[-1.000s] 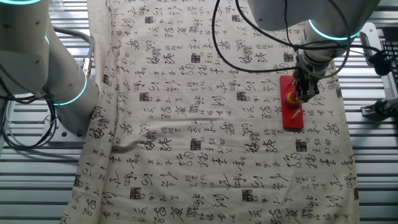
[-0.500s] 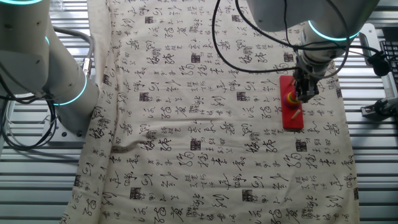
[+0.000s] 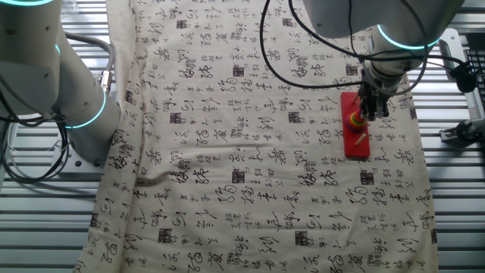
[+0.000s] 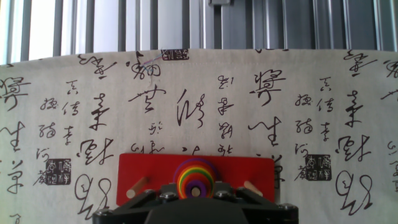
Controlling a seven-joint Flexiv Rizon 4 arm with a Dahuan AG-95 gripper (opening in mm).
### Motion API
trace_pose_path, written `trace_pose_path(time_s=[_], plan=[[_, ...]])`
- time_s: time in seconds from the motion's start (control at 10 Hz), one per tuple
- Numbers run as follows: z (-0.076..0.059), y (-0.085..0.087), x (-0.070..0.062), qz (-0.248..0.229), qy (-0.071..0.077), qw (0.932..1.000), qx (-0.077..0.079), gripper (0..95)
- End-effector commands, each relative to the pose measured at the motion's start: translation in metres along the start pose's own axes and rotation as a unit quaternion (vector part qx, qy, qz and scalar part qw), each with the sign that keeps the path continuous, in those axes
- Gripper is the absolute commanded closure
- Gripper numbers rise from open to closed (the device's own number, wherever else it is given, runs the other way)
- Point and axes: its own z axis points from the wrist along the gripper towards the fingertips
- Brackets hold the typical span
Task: Take out one Hanoi block and throw it aside
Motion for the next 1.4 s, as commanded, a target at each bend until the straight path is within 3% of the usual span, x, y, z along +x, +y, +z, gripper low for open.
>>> trace_pose_path(time_s=[0.1, 1.4], plan=[[0.0000, 0.0000, 0.0003, 0.000, -0.001, 1.0000, 0.000, 76.0], [0.0036, -0.0003, 0.0003, -0.001, -0.003, 1.0000, -0.002, 76.0]])
